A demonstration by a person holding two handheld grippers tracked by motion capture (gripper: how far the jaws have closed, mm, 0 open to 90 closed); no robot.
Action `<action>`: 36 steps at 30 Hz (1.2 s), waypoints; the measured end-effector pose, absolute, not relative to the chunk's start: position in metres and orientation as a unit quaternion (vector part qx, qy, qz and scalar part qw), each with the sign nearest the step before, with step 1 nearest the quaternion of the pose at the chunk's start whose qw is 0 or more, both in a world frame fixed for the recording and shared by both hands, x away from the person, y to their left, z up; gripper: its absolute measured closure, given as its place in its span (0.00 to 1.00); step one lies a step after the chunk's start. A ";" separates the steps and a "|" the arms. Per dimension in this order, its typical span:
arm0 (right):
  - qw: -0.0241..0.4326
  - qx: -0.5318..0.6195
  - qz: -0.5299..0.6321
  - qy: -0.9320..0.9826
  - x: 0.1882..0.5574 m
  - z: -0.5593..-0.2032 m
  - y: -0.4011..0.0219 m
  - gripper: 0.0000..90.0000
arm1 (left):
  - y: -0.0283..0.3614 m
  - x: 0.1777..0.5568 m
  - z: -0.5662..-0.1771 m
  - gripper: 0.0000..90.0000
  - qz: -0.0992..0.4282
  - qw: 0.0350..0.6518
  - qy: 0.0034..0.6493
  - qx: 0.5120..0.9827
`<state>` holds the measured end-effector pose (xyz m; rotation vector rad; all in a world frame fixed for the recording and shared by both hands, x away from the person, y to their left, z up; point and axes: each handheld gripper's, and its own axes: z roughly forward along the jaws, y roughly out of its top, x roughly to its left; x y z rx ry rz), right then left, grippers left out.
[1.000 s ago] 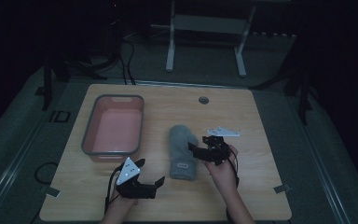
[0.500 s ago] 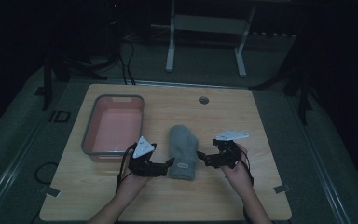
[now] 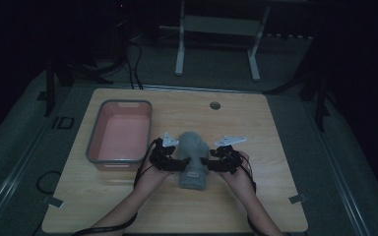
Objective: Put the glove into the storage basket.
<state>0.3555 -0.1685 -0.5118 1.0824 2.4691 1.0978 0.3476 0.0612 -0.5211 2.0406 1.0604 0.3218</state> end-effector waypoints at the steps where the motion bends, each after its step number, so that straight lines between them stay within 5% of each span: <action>1: 0.109 0.372 0.362 0.848 0.358 -0.519 -0.166 0.56 | 0.060 0.350 -0.523 0.26 0.124 0.392 0.418 0.810; 19: 0.035 0.377 0.329 0.865 0.386 -0.546 -0.171 0.36 | 0.048 0.377 -0.552 0.28 0.056 0.358 0.430 0.827; 22: 0.022 0.365 0.326 0.872 0.387 -0.545 -0.168 0.51 | 0.049 0.380 -0.554 0.31 0.039 0.363 0.423 0.829; 28: 0.020 0.340 0.332 0.880 0.382 -0.544 -0.164 0.74 | 0.047 0.381 -0.552 0.66 0.000 0.376 0.400 0.836; 36: 0.049 0.331 0.325 0.884 0.376 -0.541 -0.159 0.86 | 0.047 0.378 -0.552 0.83 0.002 0.386 0.391 0.836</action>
